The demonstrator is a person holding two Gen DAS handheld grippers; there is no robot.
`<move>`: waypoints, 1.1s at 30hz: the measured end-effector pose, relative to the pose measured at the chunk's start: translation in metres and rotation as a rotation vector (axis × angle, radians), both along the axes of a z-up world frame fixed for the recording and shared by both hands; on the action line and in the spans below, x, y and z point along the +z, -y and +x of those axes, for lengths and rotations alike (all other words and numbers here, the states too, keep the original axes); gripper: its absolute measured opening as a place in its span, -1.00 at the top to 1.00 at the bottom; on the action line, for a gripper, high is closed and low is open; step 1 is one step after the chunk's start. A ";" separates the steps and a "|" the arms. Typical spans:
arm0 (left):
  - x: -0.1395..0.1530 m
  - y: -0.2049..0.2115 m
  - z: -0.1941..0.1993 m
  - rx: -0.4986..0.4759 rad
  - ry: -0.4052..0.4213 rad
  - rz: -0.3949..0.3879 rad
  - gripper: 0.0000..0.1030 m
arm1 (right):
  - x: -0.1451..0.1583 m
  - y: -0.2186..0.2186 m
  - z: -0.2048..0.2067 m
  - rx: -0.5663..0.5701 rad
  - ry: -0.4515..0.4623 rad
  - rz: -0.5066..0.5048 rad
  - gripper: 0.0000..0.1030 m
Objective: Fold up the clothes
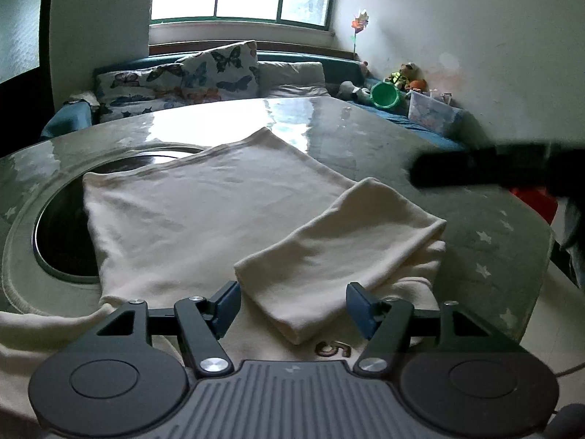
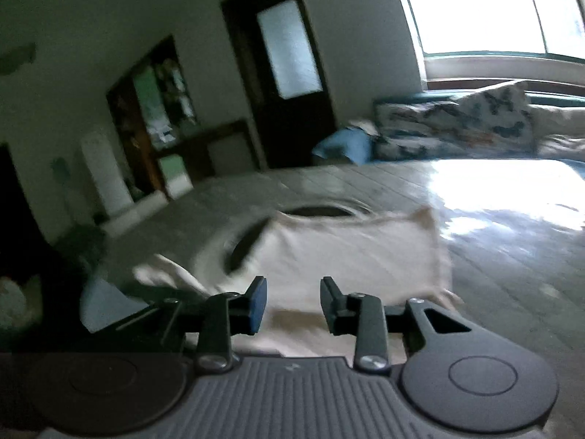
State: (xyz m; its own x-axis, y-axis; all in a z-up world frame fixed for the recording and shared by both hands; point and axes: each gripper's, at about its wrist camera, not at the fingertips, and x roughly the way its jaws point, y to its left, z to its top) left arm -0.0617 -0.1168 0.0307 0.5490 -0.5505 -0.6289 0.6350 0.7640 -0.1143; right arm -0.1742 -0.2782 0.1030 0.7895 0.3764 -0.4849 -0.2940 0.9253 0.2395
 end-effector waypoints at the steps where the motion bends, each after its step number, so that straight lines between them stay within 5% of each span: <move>1: 0.000 0.000 0.001 0.001 -0.001 -0.002 -0.30 | -0.003 0.006 0.000 -0.019 -0.015 -0.020 0.38; 11: -0.009 0.006 0.016 0.006 -0.056 0.008 -0.18 | -0.041 0.044 -0.003 -0.147 -0.112 -0.135 0.28; 14: -0.010 0.007 0.016 0.011 -0.053 0.012 0.01 | -0.051 0.048 -0.002 -0.167 -0.121 -0.162 0.28; 19: -0.010 0.005 0.022 0.038 -0.060 0.014 0.61 | -0.064 0.054 0.000 -0.195 -0.130 -0.202 0.31; 21: -0.010 0.003 0.025 0.048 -0.069 0.005 0.75 | -0.064 0.052 -0.002 -0.196 -0.125 -0.209 0.56; 23: -0.008 0.004 0.024 0.054 -0.054 0.004 0.77 | -0.064 0.051 -0.004 -0.198 -0.120 -0.216 0.82; 26: 0.000 0.007 0.018 0.053 0.008 0.016 0.80 | -0.063 0.049 -0.007 -0.199 -0.113 -0.226 0.94; 33: 0.022 0.001 0.014 0.057 0.076 -0.042 0.82 | -0.063 0.044 -0.013 -0.203 -0.096 -0.250 0.84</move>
State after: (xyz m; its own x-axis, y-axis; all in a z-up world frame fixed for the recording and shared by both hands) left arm -0.0474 -0.1174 0.0527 0.6256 -0.5424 -0.5607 0.5990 0.7945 -0.1003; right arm -0.1875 -0.3219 0.0403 0.7826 0.0758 -0.6179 -0.0848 0.9963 0.0149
